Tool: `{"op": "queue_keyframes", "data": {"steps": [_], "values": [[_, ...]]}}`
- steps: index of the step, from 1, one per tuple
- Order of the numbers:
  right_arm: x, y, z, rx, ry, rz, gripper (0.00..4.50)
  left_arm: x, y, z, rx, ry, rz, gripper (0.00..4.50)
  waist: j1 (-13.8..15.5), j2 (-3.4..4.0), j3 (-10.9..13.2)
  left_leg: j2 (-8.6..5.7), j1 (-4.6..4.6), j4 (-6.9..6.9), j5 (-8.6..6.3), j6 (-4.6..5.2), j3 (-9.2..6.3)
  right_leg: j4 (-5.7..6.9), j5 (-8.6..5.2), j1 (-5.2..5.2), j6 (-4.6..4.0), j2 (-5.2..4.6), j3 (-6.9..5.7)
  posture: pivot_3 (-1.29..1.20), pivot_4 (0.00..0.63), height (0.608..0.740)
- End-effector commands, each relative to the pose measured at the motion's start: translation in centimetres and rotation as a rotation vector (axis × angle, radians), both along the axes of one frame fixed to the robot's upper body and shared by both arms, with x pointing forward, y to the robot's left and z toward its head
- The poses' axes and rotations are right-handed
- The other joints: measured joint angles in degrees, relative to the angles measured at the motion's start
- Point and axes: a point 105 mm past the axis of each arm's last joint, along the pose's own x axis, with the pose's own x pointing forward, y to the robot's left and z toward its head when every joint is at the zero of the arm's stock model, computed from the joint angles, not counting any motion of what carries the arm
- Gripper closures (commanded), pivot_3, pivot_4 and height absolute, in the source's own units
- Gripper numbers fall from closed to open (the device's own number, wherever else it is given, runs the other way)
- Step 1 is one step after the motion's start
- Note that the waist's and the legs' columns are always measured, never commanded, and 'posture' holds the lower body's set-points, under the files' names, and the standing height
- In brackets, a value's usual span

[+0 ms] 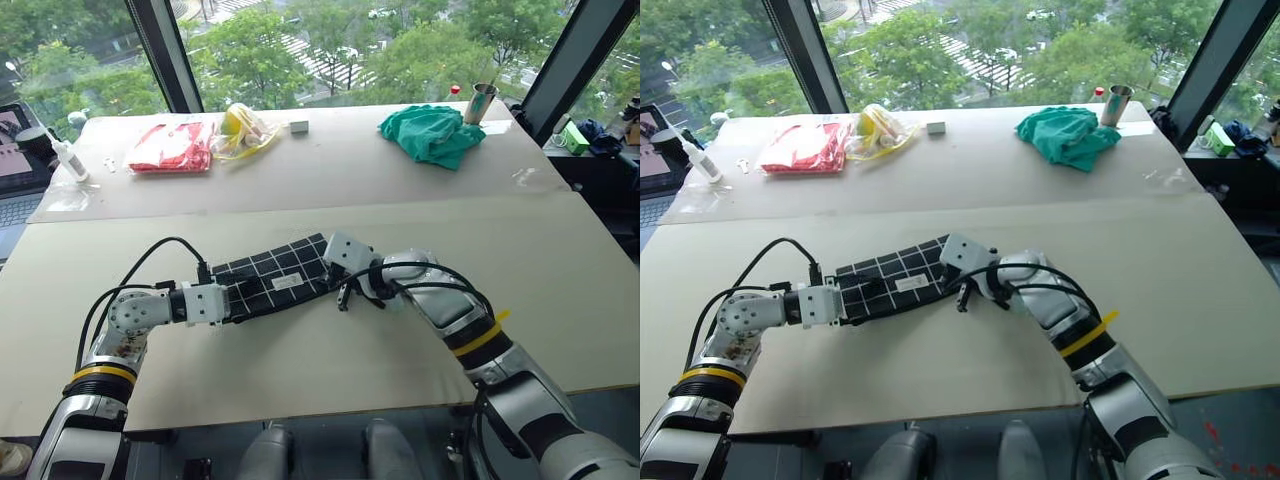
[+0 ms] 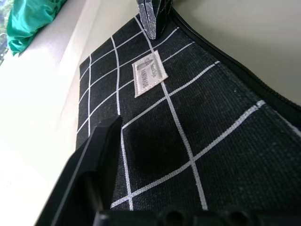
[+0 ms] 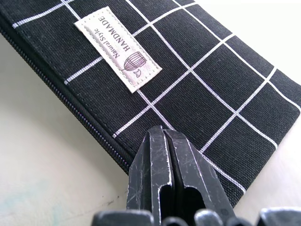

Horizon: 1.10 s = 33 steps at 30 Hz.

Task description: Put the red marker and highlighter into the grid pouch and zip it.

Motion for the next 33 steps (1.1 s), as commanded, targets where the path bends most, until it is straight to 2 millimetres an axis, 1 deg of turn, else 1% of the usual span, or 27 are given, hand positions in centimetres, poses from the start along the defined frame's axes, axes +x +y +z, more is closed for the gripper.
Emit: {"op": "queue_keyframes", "data": {"steps": [1, 4, 8, 11, 13, 14, 15, 16, 18, 21, 22, 24, 25, 26, 27, 28, 29, 30, 33], "values": [[-0.1, -1.1, -1.0, -0.029, 0.038, -0.037, 4.5, 0.0, 0.7, 0.6, -0.006, 0.003, -0.002, 3.38, 0.0, 0.0, 0.0, -0.01, -0.01, 0.0, 0.0, 0.0, 0.0, -0.01, 0.0, 0.01, 0.0, 0.0, 0.0, 0.0, 0.15, 0.74], [-0.1, -1.2, -0.9, -0.026, 0.038, -0.036, 4.5, 0.0, 1.0, 0.4, -0.003, 0.014, -0.003, 4.43, 0.1, 0.0, 0.0, -0.01, -0.01, 0.0, 0.0, 0.0, 0.0, -0.04, 0.0, 0.03, 0.0, 0.0, 0.0, 0.0, 0.15, 0.74], [-0.1, -1.3, -0.9, -0.019, 0.033, -0.039, 4.5, 0.3, 0.8, 0.7, -0.04, 0.03, 0.004, 4.43, 0.0, 0.0, 0.0, 0.0, 0.0, 0.0, 0.0, 0.0, 0.0, -0.04, 0.0, 0.02, 0.0, 0.0, 0.0, 0.0, 0.15, 0.74], [0.3, -1.5, -0.8, -0.001, 0.029, -0.073, 4.5, 0.1, 0.4, 0.7, -0.097, 0.093, 0.001, 4.43, 0.1, 0.0, 0.0, 0.0, 0.0, 0.0, 0.0, 0.0, 0.0, -0.04, 0.0, 0.03, 0.0, 0.0, 0.0, 0.0, 0.15, 0.74], [1.0, -1.4, 0.1, 0.077, 0.032, -0.124, 4.5, -0.3, 0.0, 0.7, -0.123, 0.116, -0.015, 4.43, 0.0, 0.0, 0.0, 0.0, -0.01, 0.0, 0.0, 0.0, 0.0, -0.03, 0.0, 0.03, 0.0, 0.0, 0.0, 0.0, 0.15, 0.74], [1.5, -1.5, 1.0, 0.13, 0.009, -0.151, 4.5, -0.4, -0.1, 0.6, -0.126, 0.123, -0.021, 4.43, 0.1, 0.0, 0.0, 0.0, -0.01, 0.0, 0.0, 0.0, 0.0, -0.04, 0.0, 0.03, 0.0, 0.0, 0.0, 0.0, 0.15, 0.74], [2.5, -1.9, 2.3, 0.223, 0.016, -0.219, 4.5, -0.5, -0.2, 0.5, -0.123, 0.126, -0.022, 4.43, 0.0, 0.0, 0.0, -0.01, -0.01, 0.0, 0.0, 0.0, 0.0, -0.03, 0.0, 0.03, 0.0, 0.0, 0.0, 0.0, 0.15, 0.74], [2.5, -2.2, 3.6, 0.284, 0.013, -0.22, 4.2, -0.5, -0.1, 0.3, -0.122, 0.128, -0.02, 4.47, 0.0, 0.0, 0.0, 0.0, -0.02, 0.0, 0.0, 0.0, 0.0, -0.04, 0.0, 0.02, 0.0, 0.0, 0.0, 0.0, 0.15, 0.74], [2.8, -3.1, 5.4, 0.345, -0.004, -0.25, 3.66, -0.6, -0.1, 0.2, -0.118, 0.126, -0.018, 4.5, 0.2, 0.0, 0.0, -0.02, -0.09, 0.0, 0.02, -0.02, -0.01, -0.04, 0.0, -0.02, 0.0, -0.01, 0.01, 0.0, 0.15, 0.74], [1.9, -4.7, 7.8, 0.403, -0.026, -0.25, 2.68, -0.6, 0.0, 0.2, -0.12, 0.127, -0.014, 4.5, 0.2, 0.01, 0.0, -0.03, -0.14, 0.01, 0.02, -0.02, -0.03, -0.05, 0.0, -0.04, 0.0, -0.02, 0.01, 0.0, 0.15, 0.74], [1.3, -5.3, 8.5, 0.414, -0.027, -0.243, 2.31, -0.6, 0.1, 0.1, -0.121, 0.13, -0.009, 4.5, 0.2, 0.01, 0.0, -0.02, -0.15, 0.01, 0.01, -0.01, -0.03, -0.04, 0.0, -0.05, 0.0, -0.01, 0.0, 0.0, 0.15, 0.74], [0.7, -6.5, 9.4, 0.431, -0.028, -0.266, 1.66, -0.6, 0.2, 0.0, -0.123, 0.136, -0.002, 4.5, 0.2, 0.01, 0.0, -0.01, -0.18, 0.01, 0.0, 0.01, -0.03, -0.06, 0.0, -0.08, 0.0, -0.01, 0.0, 0.0, 0.15, 0.74], [0.2, -7.3, 9.7, 0.437, -0.025, -0.276, 1.2, -0.6, 0.1, -0.1, -0.126, 0.137, 0.001, 4.5, 0.2, 0.01, 0.0, -0.01, -0.17, 0.01, -0.01, 0.02, -0.03, -0.07, 0.0, -0.07, 0.0, -0.01, 0.0, 0.0, 0.15, 0.74], [0.0, -8.3, 9.8, 0.435, -0.029, -0.311, 0.88, -0.6, 0.1, 0.0, -0.139, 0.139, 0.008, 4.5, 0.2, 0.01, 0.0, -0.01, -0.17, 0.01, -0.01, 0.02, -0.03, -0.07, 0.0, -0.06, 0.0, -0.01, -0.01, 0.0, 0.15, 0.74], [-0.6, -9.5, 9.6, 0.43, 0.006, -0.341, 0.64, -0.5, 0.0, 0.2, -0.165, 0.139, 0.016, 4.5, 0.2, 0.01, 0.0, -0.01, -0.17, 0.01, -0.01, 0.02, -0.03, -0.08, 0.0, -0.06, 0.0, -0.01, 0.0, 0.0, 0.15, 0.74], [-1.0, -10.2, 9.4, 0.425, 0.033, -0.359, 0.13, -0.4, 0.0, 0.4, -0.183, 0.139, 0.021, 4.5, 0.3, 0.0, 0.0, -0.01, -0.16, 0.01, -0.01, 0.03, -0.03, -0.09, 0.0, -0.04, 0.0, -0.01, -0.01, 0.0, 0.15, 0.74], [-1.7, -10.8, 9.1, 0.404, 0.055, -0.362, 0.02, -0.2, -0.2, 0.8, -0.214, 0.141, 0.029, 4.5, 0.4, 0.0, 0.0, -0.02, -0.17, 0.01, -0.02, 0.04, -0.03, -0.11, 0.0, -0.02, 0.0, -0.01, -0.01, 0.0, 0.15, 0.74], [-2.5, -10.9, 8.9, 0.392, 0.071, -0.356, 0.02, -0.1, -0.3, 1.3, -0.246, 0.141, 0.037, 4.5, 0.5, 0.0, 0.0, -0.02, -0.18, 0.01, -0.02, 0.04, -0.02, -0.14, 0.0, 0.0, 0.0, -0.01, 0.0, 0.0, 0.15, 0.74], [-4.7, -10.4, 8.0, 0.299, 0.094, -0.296, 0.02, 0.2, -0.7, 2.5, -0.322, 0.151, 0.044, 4.5, 0.4, -0.01, 0.0, -0.01, -0.21, 0.01, -0.02, 0.05, -0.02, -0.17, 0.0, -0.02, 0.0, -0.02, 0.0, 0.0, 0.15, 0.74]]}}
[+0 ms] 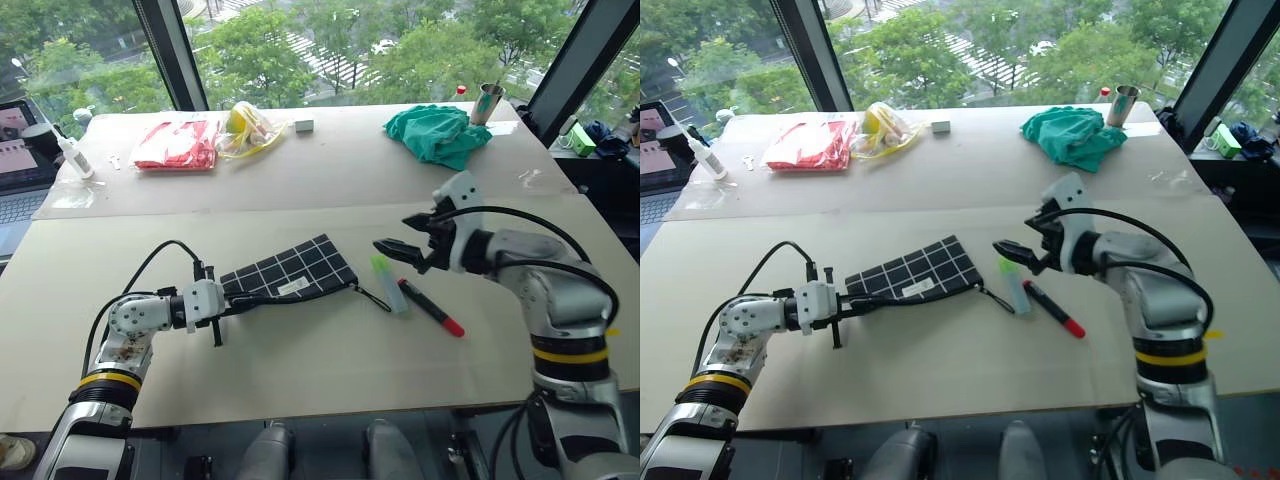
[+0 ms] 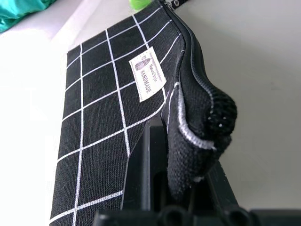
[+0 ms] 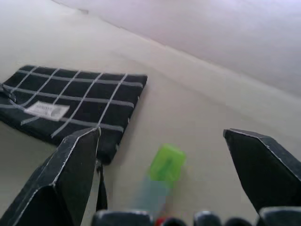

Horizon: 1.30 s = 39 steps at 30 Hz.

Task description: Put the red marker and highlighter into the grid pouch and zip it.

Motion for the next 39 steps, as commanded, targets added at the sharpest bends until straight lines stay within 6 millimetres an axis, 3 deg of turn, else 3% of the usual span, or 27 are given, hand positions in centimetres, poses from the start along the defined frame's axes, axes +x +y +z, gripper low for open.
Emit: {"op": "queue_keyframes", "data": {"steps": [1, 5, 9, 18, 23, 26, 36, 37, 39], "values": [[-2.8, 1.9, 0.7, -0.063, -0.031, 0.125, 0.02, 0.4, -0.5, 2.5, -0.109, -0.022, 0.015, 4.5, -0.3, 0.0, 0.0, 0.01, 0.01, 0.0, 0.0, 0.0, 0.0, 0.01, 0.0, 0.0, 0.0, 0.0, 0.0, 0.0, 0.15, 0.74], [-3.1, 4.3, -1.4, -0.127, -0.012, 0.174, 0.02, 0.0, -1.0, 2.6, -0.115, 0.008, -0.006, 4.5, -0.8, 0.0, 0.0, 0.07, 0.08, 0.0, -0.01, 0.02, 0.06, 0.02, 0.0, 0.02, 0.0, 0.04, 0.01, 0.0, 0.15, 0.74], [-1.1, 5.5, -2.0, -0.137, -0.023, 0.134, 0.02, -0.3, -1.2, 2.2, -0.096, 0.015, -0.013, 4.5, -0.4, 0.0, 0.0, 0.02, 0.06, 0.01, 0.0, 0.01, 0.07, -0.02, 0.0, 0.04, 0.0, 0.02, 0.02, 0.0, 0.15, 0.74], [1.3, 5.1, -2.1, -0.155, -0.05, 0.087, 0.02, -0.6, -1.1, 2.2, -0.101, 0.012, -0.007, 4.5, 0.1, 0.0, 0.0, -0.01, 0.01, 0.03, 0.0, -0.01, 0.02, -0.18, 0.0, 0.06, 0.0, 0.0, 0.0, 0.0, 0.15, 0.74], [0.9, 5.9, -2.2, -0.139, -0.037, 0.139, 0.02, -0.7, -1.2, 2.2, -0.105, 0.007, -0.002, 4.5, -0.2, 0.0, 0.0, 0.02, 0.01, 0.02, 0.0, 0.0, 0.02, -0.16, 0.0, 0.05, 0.0, 0.01, 0.0, 0.0, 0.15, 0.74], [0.5, 6.7, -2.5, -0.126, -0.023, 0.167, 0.78, -0.8, -1.2, 2.3, -0.111, 0.006, 0.004, 4.5, -0.2, 0.0, 0.0, 0.02, 0.01, 0.02, 0.0, 0.0, 0.02, -0.16, 0.0, 0.05, 0.0, 0.01, 0.0, 0.0, 0.15, 0.74], [-1.1, 8.5, -3.0, -0.086, 0.018, 0.272, 4.22, -0.8, -1.1, 2.5, -0.12, -0.003, 0.023, 4.5, -0.1, 0.0, 0.0, 0.01, 0.01, 0.02, 0.0, 0.0, 0.01, -0.17, 0.0, 0.05, 0.0, 0.01, 0.01, 0.0, 0.15, 0.74], [-1.2, 8.6, -2.9, -0.084, 0.015, 0.284, 4.44, -0.8, -1.1, 2.5, -0.121, -0.004, 0.024, 4.5, -0.1, 0.0, 0.0, 0.01, 0.01, 0.02, 0.0, 0.0, 0.01, -0.17, 0.0, 0.05, 0.0, 0.0, 0.01, 0.0, 0.15, 0.74], [-1.3, 8.8, -2.7, -0.081, 0.012, 0.304, 4.44, -0.8, -1.1, 2.6, -0.123, -0.006, 0.029, 4.5, -0.2, 0.0, 0.0, 0.0, 0.01, 0.02, 0.0, 0.0, 0.02, -0.17, 0.0, 0.05, 0.0, 0.0, 0.01, 0.0, 0.15, 0.74]]}}
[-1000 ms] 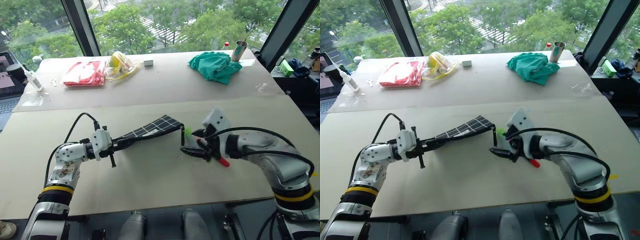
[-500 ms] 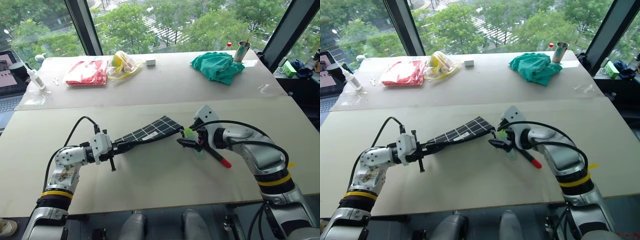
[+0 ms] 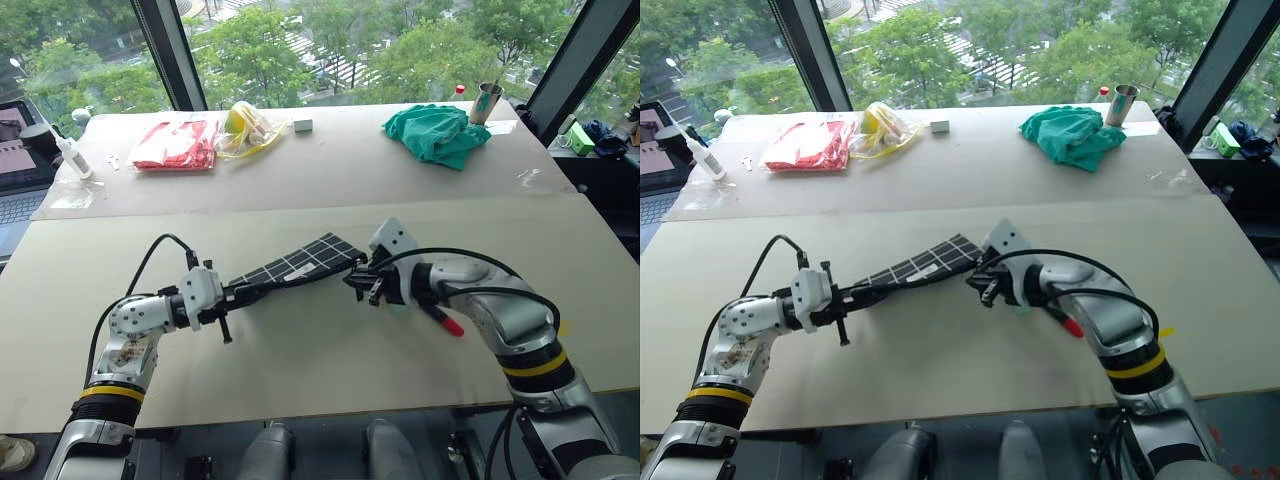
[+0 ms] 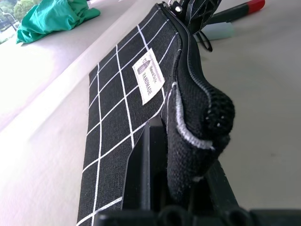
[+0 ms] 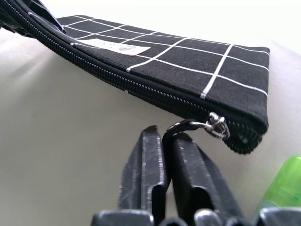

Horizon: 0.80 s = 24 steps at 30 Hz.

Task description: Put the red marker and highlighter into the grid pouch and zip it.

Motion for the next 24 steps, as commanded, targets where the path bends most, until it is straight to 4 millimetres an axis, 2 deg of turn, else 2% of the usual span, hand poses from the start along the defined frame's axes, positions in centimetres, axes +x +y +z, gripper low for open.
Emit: {"op": "queue_keyframes", "data": {"steps": [1, 6, 11, 15, 19, 22, 24], "values": [[-0.8, 1.1, 1.3, 0.024, -0.039, 0.076, 4.44, 0.0, 0.2, 0.9, -0.011, -0.038, 0.016, 4.5, 0.0, 0.0, 0.0, 0.0, 0.0, 0.0, 0.0, 0.0, 0.0, 0.0, 0.0, 0.0, 0.0, 0.0, 0.0, 0.0, 0.15, 0.74], [-0.5, 1.9, 1.7, 0.026, -0.041, 0.091, 4.44, 0.0, 0.3, 0.9, -0.015, -0.038, 0.026, 4.5, -0.1, 0.0, 0.0, 0.01, 0.0, 0.0, 0.0, 0.0, 0.0, 0.01, 0.0, -0.01, 0.0, 0.0, 0.0, 0.0, 0.15, 0.74], [-1.9, 5.2, 2.6, 0.011, -0.06, 0.269, 4.44, -0.1, 0.2, 0.6, -0.016, -0.032, 0.026, 4.5, -0.2, 0.01, 0.0, 0.02, 0.01, 0.0, 0.0, 0.0, -0.01, 0.04, 0.0, -0.05, 0.0, 0.01, 0.0, 0.0, 0.15, 0.74], [-2.3, 6.6, 1.8, -0.069, -0.064, 0.396, 4.44, 0.0, -0.1, 0.7, -0.019, -0.034, 0.014, 4.5, -0.2, 0.01, 0.0, 0.01, 0.0, 0.0, 0.0, 0.0, -0.01, 0.02, 0.0, -0.04, 0.0, 0.01, 0.0, 0.0, 0.15, 0.74], [-1.8, 6.4, -1.1, -0.239, -0.087, 0.484, 4.44, 0.1, -0.4, 0.8, -0.025, -0.04, 0.009, 4.5, 0.0, 0.01, 0.0, -0.02, 0.0, 0.01, 0.0, -0.01, -0.02, 0.0, 0.0, -0.01, 0.0, -0.01, -0.02, 0.0, 0.15, 0.74], [-0.9, 7.2, -0.5, -0.212, -0.094, 0.486, 4.44, 0.1, -0.4, 0.9, -0.028, -0.042, 0.011, 4.5, -0.2, 0.01, 0.0, -0.01, -0.01, 0.02, 0.01, -0.02, -0.02, 0.02, 0.0, -0.05, 0.0, 0.0, -0.02, 0.0, 0.15, 0.74], [-0.1, 7.6, 0.8, -0.188, -0.131, 0.491, 4.44, 0.0, -0.3, 0.9, -0.029, -0.044, 0.013, 4.5, -0.4, 0.01, 0.0, 0.0, -0.01, 0.02, 0.01, -0.03, -0.02, 0.05, 0.0, -0.07, 0.0, 0.0, -0.02, 0.0, 0.15, 0.74]]}}
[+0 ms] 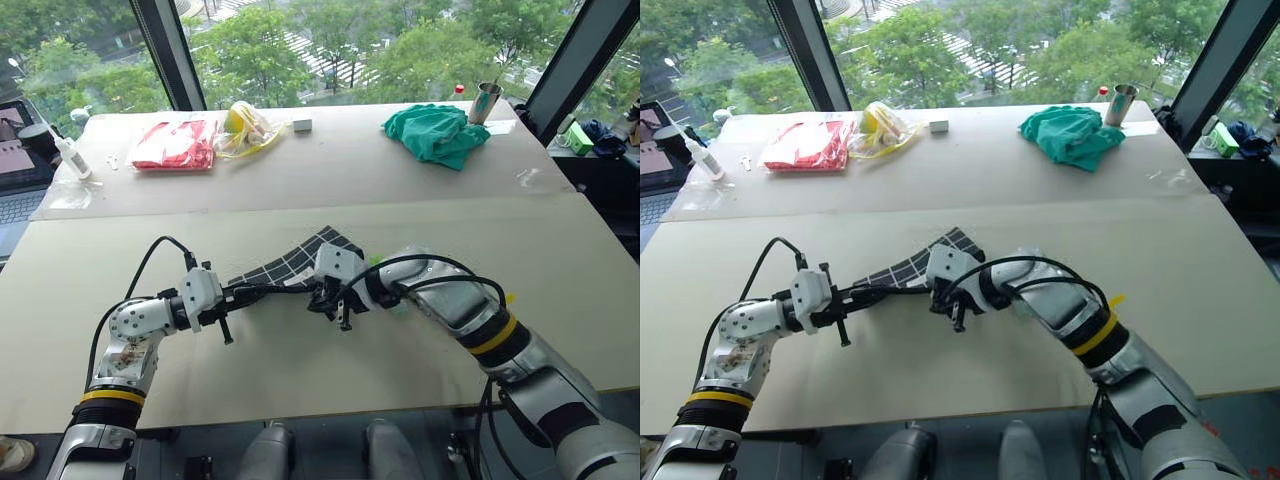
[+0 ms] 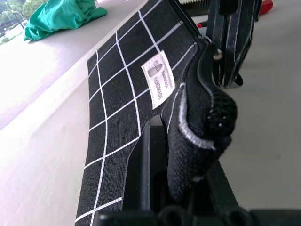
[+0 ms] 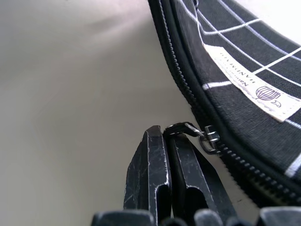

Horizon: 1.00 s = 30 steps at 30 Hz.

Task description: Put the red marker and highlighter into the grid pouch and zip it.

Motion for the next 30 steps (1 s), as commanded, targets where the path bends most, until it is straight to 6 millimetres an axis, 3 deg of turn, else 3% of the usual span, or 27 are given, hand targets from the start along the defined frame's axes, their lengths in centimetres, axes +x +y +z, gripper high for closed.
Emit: {"op": "queue_keyframes", "data": {"steps": [1, 4, 6, 8, 10, 14, 18, 23, 30], "values": [[1.2, 1.3, 3.6, 0.086, -0.088, 0.051, 4.44, 0.0, -0.5, 1.4, -0.018, -0.055, -0.014, 4.5, -0.2, 0.0, 0.0, 0.0, 0.0, 0.0, 0.0, -0.01, 0.01, 0.0, 0.0, -0.02, 0.0, 0.0, 0.01, 0.0, 0.15, 0.74], [1.1, 2.1, 5.8, 0.18, -0.048, 0.063, 4.44, 0.0, -0.4, 1.4, -0.017, -0.058, -0.009, 4.5, -0.1, 0.0, 0.0, 0.01, -0.01, -0.01, 0.01, -0.02, -0.01, 0.04, 0.0, -0.05, 0.0, 0.0, 0.01, 0.0, 0.15, 0.74], [-1.2, 2.7, 6.4, 0.219, 0.008, 0.185, 4.44, 0.0, -0.4, 1.5, -0.014, -0.058, -0.008, 4.5, 0.0, 0.0, 0.0, 0.01, -0.01, -0.01, 0.01, -0.02, -0.02, 0.04, 0.0, -0.05, -0.01, 0.0, 0.01, 0.0, 0.15, 0.74], [-3.7, 2.6, 6.3, 0.22, 0.05, 0.316, 4.44, 0.1, -0.4, 1.5, -0.012, -0.059, -0.011, 4.5, 0.1, 0.0, 0.0, 0.01, -0.03, -0.02, 0.0, -0.02, -0.03, 0.02, 0.0, -0.05, -0.01, 0.0, 0.0, 0.0, 0.15, 0.74], [-4.5, 2.4, 5.2, 0.171, 0.066, 0.344, 4.44, 0.1, -0.5, 1.7, -0.013, -0.06, -0.014, 4.5, 0.2, 0.0, 0.0, 0.0, -0.05, -0.01, -0.01, 0.0, -0.07, -0.03, 0.0, -0.02, 0.0, -0.01, -0.02, 0.0, 0.15, 0.74], [-3.4, 2.0, 2.2, 0.049, 0.037, 0.289, 4.44, 0.2, -0.7, 1.7, -0.016, -0.06, -0.018, 4.5, 0.2, 0.01, 0.0, -0.01, -0.04, 0.0, 0.0, -0.02, -0.05, -0.01, 0.0, -0.02, 0.0, -0.01, -0.01, 0.0, 0.15, 0.74], [-1.1, 2.7, 1.1, 0.027, -0.006, 0.16, 4.44, 0.1, -0.9, 1.8, -0.026, -0.056, -0.02, 4.5, 0.0, 0.01, 0.0, -0.01, -0.02, 0.0, 0.01, -0.03, -0.04, 0.07, 0.0, -0.06, 0.0, 0.0, -0.01, 0.0, 0.15, 0.74], [1.5, 2.5, 2.2, 0.056, -0.053, 0.059, 4.44, 0.0, -0.8, 2.0, -0.03, -0.053, -0.017, 4.5, 0.0, 0.01, 0.0, -0.01, -0.08, -0.01, 0.19, -0.35, -0.03, 0.21, 0.0, -0.21, 0.0, -0.01, 0.02, 0.0, 0.15, 0.74], [-0.6, 2.2, 3.8, 0.137, -0.032, 0.184, 4.44, 0.3, -0.9, 2.3, -0.034, -0.056, -0.016, 4.5, 0.2, 0.01, 0.0, -0.01, -0.18, -0.01, 0.3, -0.53, -0.04, 0.19, 0.01, -0.26, 0.0, -0.02, 0.02, 0.0, 0.15, 0.74]]}}
